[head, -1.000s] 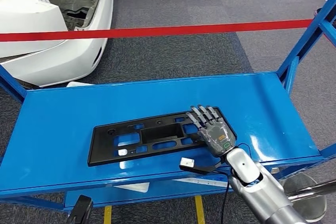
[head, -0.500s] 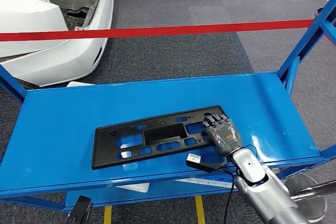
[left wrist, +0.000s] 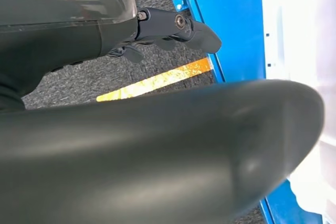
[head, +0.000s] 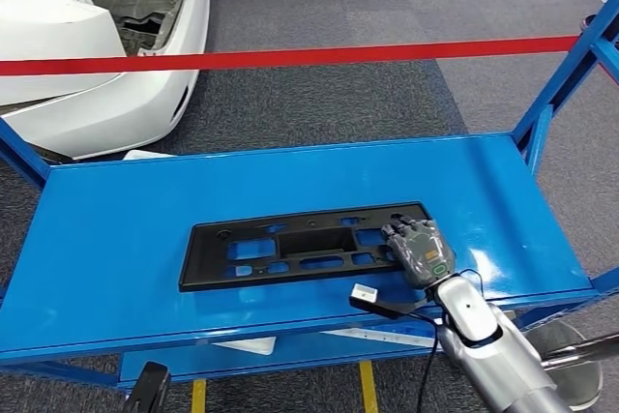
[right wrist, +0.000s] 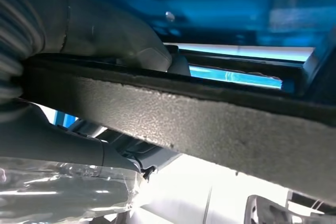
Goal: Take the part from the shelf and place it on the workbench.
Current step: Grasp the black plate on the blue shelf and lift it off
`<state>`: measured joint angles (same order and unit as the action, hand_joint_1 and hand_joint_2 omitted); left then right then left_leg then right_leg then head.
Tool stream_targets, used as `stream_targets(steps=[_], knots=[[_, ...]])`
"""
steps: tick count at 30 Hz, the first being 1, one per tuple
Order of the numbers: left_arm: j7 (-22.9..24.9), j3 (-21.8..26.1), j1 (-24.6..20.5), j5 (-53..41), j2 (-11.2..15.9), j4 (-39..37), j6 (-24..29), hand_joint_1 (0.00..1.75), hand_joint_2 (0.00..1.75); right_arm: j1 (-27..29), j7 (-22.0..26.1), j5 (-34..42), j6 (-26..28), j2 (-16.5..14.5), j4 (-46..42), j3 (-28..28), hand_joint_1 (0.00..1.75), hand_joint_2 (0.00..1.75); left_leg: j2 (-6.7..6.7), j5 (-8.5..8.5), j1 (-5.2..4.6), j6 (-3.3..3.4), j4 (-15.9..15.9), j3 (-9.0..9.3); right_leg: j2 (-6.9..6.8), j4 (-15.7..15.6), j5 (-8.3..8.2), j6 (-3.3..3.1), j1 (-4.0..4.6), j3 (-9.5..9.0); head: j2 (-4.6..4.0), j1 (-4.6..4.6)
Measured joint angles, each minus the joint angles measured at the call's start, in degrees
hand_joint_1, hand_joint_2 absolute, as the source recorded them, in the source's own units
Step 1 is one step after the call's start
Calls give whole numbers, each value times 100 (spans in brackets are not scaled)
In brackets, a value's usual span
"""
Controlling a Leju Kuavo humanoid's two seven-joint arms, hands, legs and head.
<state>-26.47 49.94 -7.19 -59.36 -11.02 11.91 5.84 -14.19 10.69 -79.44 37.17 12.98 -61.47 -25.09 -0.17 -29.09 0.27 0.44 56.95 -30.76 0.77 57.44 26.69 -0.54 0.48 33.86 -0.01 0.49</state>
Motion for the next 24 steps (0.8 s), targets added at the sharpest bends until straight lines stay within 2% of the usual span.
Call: stream_targets(steps=[6, 13, 18, 21, 24], knots=[[-6, 2, 7, 43, 0, 0, 33, 0, 0, 396, -24, -131, 171, 49, -471, 182, 175, 175, -3, 0, 1, 0, 0, -20, -5, 0, 1, 1, 0, 17, -2, 0], [-63, 28, 48, 149, 0, 0, 85, 0, 0, 1159, -396, -899, 237, -39, -2025, 442, 175, 175, -6, 0, 3, 0, 0, -40, -4, 1, 2, 1, 2, 39, 0, -1], [-79, 38, 59, 181, 0, 0, 92, 0, 0, 1427, -463, -1031, 238, -94, -2754, 554, 175, 175, -5, 0, 2, 0, -1, -40, -4, 1, 2, 1, 1, 38, -1, -1], [-114, 68, 70, 222, 0, 0, 109, 0, 0, 1603, -384, -1050, 238, -128, -3188, 656, 175, 175, -6, 0, 1, 0, -1, -40, -6, 1, 2, 1, 0, 37, -1, 0], [-147, 105, 91, 263, 0, 0, 151, 0, 0, 1870, -4, -1050, 238, -296, -3720, 912, 175, 175, -6, 0, 1, 0, 0, -41, -8, 1, 3, 2, 0, 39, 0, 1]])
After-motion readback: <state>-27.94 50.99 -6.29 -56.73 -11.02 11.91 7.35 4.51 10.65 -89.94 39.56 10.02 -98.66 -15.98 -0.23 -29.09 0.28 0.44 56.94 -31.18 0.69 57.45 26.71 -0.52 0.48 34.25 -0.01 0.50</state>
